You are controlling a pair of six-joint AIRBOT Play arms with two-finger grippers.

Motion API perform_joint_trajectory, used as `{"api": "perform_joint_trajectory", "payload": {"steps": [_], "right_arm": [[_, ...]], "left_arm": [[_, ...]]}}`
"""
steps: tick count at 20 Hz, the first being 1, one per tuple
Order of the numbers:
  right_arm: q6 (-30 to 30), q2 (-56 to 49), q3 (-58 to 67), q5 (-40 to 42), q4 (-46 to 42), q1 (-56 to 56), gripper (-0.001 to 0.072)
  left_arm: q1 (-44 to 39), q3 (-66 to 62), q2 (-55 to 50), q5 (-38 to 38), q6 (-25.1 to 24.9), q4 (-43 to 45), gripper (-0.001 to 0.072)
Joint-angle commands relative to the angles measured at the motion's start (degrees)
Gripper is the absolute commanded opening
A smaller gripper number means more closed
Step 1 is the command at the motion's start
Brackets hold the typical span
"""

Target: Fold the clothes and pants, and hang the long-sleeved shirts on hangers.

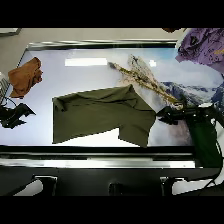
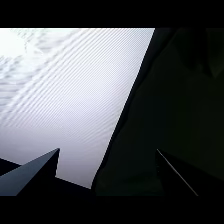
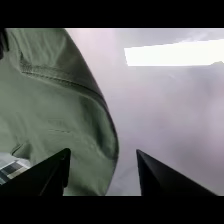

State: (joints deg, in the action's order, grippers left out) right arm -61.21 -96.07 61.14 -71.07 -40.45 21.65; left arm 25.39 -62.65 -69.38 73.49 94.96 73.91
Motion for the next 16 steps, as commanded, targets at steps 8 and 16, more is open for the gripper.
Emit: {"api": "perform_joint_trajectory", "payload": {"steps": [8, 16], "right_arm": [[-3.1, -2.1, -0.3, 1.9, -4.6, -6.1, 0.0179], [-3.3, -1.6, -0.3, 2.0, -4.5, -6.2, 0.0028]], "left_arm": [[0.2, 1.1, 0.2, 2.4, 0.3, -0.4, 0.0677], [14.6, 24.0, 6.4, -2.6, -18.3, -22.8, 0.0678]]}}
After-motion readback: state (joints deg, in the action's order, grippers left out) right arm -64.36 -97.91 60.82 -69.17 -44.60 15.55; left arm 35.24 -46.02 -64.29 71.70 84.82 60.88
